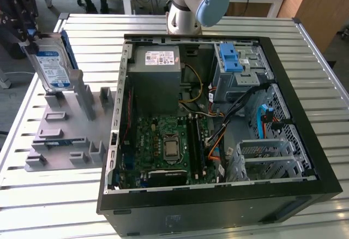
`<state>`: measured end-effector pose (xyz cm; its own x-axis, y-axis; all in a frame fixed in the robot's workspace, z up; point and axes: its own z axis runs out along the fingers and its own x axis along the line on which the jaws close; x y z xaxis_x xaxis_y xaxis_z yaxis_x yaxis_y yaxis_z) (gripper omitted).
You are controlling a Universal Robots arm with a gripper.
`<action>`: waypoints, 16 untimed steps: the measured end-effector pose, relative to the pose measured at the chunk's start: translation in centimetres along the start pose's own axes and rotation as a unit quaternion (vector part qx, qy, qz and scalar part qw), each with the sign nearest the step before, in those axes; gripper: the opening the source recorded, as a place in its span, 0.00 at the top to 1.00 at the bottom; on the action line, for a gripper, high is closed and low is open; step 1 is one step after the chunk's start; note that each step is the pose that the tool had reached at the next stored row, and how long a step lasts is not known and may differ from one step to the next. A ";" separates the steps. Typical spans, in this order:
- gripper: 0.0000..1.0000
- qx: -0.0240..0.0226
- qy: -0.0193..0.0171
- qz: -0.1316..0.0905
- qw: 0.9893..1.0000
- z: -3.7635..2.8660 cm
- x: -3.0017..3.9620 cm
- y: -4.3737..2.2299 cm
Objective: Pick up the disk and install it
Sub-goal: 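Pick up the disk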
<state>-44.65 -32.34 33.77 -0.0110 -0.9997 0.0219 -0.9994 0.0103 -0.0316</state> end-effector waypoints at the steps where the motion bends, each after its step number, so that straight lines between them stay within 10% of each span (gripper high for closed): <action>1: 0.64 0.000 0.000 0.000 1.000 0.00 0.00 0.00; 16: 0.64 0.000 0.000 0.000 1.000 -0.40 0.01 -0.02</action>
<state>-44.65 -32.34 34.17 -0.0110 -0.9997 0.0218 -0.9994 0.0103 -0.0316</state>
